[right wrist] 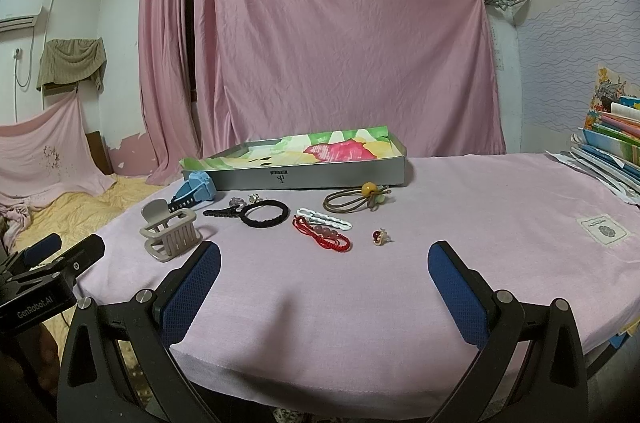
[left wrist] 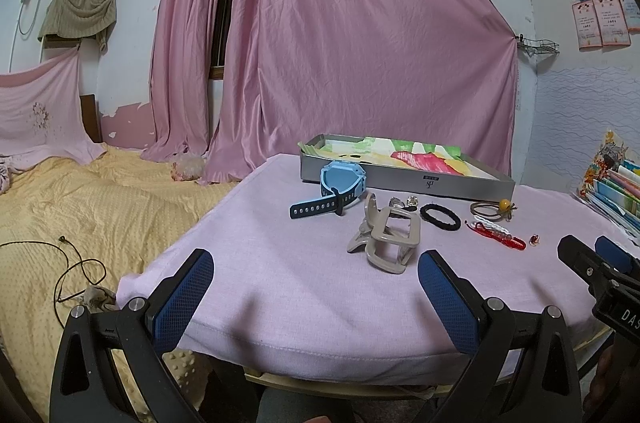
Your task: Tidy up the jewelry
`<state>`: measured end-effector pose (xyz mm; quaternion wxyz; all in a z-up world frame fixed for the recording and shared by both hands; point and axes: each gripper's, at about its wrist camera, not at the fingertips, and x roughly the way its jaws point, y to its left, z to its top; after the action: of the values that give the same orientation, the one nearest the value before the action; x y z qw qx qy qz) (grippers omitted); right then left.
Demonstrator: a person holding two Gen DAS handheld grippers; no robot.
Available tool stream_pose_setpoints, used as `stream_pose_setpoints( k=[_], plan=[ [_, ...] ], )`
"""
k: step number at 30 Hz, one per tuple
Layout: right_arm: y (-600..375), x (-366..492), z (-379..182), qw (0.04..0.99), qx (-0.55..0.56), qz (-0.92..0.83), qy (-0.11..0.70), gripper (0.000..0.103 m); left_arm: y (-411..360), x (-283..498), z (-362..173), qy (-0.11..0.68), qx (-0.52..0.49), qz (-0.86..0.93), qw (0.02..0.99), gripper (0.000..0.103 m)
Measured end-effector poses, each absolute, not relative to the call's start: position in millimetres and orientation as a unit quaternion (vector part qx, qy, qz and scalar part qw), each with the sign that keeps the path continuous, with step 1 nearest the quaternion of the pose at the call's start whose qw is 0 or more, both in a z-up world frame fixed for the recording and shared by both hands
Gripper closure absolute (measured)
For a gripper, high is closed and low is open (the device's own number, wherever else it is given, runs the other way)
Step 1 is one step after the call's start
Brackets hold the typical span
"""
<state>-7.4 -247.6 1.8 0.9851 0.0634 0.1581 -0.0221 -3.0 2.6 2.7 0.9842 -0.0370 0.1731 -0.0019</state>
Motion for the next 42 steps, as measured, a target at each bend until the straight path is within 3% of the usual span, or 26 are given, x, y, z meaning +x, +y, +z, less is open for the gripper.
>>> stream_pose_setpoints(
  k=[42],
  plan=[
    [-247.3, -5.8, 3.1, 0.986, 0.057, -0.037, 0.153, 0.001, 2.7, -3.2, 2.1, 0.173, -0.038, -0.003, 0.984, 0.0]
  ],
)
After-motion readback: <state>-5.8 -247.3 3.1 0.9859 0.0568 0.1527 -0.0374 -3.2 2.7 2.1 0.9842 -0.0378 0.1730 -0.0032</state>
